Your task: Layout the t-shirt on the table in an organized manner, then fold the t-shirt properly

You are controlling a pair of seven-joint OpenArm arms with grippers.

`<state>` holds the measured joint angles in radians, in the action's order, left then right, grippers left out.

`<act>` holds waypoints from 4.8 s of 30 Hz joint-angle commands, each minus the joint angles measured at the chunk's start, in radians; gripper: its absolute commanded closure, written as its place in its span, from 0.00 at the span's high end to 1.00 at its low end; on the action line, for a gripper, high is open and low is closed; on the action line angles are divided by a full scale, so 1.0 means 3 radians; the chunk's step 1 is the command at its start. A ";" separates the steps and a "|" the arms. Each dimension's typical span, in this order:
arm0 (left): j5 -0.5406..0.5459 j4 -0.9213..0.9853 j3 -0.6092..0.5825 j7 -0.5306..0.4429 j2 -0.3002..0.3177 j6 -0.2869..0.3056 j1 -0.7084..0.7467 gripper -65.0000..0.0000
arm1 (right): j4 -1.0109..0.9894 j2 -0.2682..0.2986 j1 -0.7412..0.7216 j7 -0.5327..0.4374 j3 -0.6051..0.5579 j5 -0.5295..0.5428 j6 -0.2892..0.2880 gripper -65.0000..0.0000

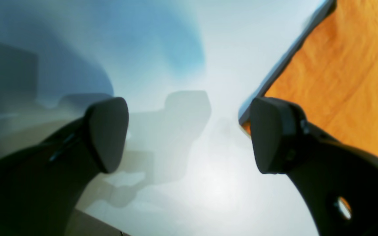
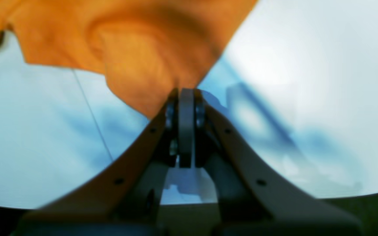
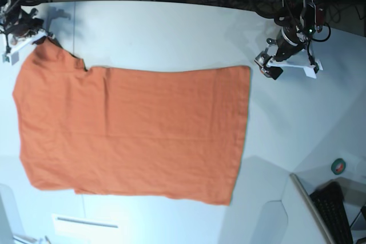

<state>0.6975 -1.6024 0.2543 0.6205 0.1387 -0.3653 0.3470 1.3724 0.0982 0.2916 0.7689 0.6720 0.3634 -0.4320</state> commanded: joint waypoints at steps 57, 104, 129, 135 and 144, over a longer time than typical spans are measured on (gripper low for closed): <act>0.0020 0.0557 -0.0149 -0.0010 -0.0265 0.0039 -0.0489 0.84 | 0.0635 -0.0146 0.0258 -0.0044 0.0964 0.1369 -0.0020 0.73; 0.0025 0.0695 -0.0308 0.0134 -0.0270 0.0044 -0.0648 0.00 | -0.0470 0.0181 0.0069 -0.0054 0.0223 0.1369 -0.0025 0.72; 0.0025 0.0690 -0.0303 0.0134 -0.0270 0.0028 -0.0658 0.00 | -0.0496 0.0181 -0.0023 -0.0064 0.0218 0.1369 -0.0025 0.53; 0.0025 0.0690 -0.0303 0.0134 -0.0270 0.0028 -0.0658 0.00 | -0.0644 0.0181 -0.0115 -0.0070 0.0218 0.1369 -0.0025 0.48; 0.0025 0.0690 -0.0303 0.0134 -0.0270 0.0028 -0.0648 0.00 | -0.0690 0.0192 -0.0151 -0.0064 0.0243 0.1369 -0.0020 0.00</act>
<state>0.7090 -1.3838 0.1627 0.6483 0.0559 -0.3435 0.1528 1.1500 0.1398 0.2493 0.7532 0.7364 0.7624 -0.4377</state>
